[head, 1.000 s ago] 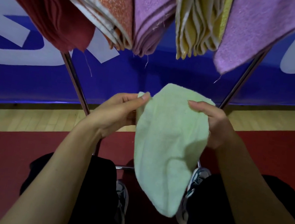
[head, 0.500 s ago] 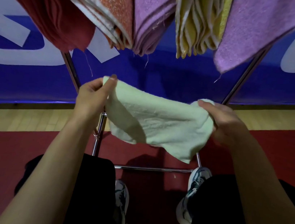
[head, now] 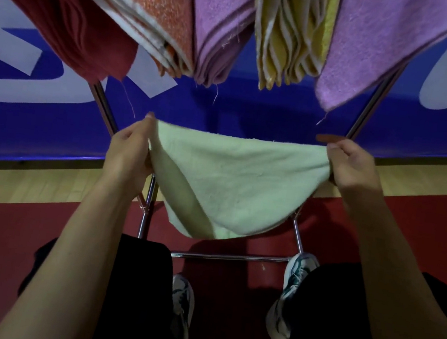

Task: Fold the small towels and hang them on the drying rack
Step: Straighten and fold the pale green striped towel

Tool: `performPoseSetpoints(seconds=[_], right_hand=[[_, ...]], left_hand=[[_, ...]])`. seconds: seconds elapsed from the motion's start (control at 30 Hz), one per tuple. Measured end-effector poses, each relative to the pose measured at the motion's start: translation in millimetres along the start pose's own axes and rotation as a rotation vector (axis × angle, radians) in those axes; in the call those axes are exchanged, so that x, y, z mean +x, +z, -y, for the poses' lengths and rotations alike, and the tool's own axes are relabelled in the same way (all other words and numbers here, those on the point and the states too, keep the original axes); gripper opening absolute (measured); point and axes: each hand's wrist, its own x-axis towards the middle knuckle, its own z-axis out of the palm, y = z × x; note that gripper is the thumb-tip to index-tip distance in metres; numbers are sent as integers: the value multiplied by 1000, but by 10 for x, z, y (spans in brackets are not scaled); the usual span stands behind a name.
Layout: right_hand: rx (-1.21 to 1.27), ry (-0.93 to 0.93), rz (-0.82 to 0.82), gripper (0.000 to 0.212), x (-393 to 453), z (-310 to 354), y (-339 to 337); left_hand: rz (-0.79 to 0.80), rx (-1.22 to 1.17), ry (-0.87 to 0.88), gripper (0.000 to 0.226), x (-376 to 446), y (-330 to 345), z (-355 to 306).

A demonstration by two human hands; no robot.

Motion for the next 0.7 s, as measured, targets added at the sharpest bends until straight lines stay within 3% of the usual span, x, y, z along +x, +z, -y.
performPoseSetpoints(seconds=[0.2,0.37,0.53,0.7], right_hand=[[-231,-125,101,21,-50,69,-160],[-227,-56,162,19,-45,-24,-270],[-235,-90,134,13,-66,-57,-326],[-178,-146,60,14,-82,-28,-348]], left_hand=[[31,44,106,29,18,-71,22],[1,68,187,23,52,-110,20],[-81,65,262,19,50,-124,3],[-52,40,282,11,1,-59,-13]])
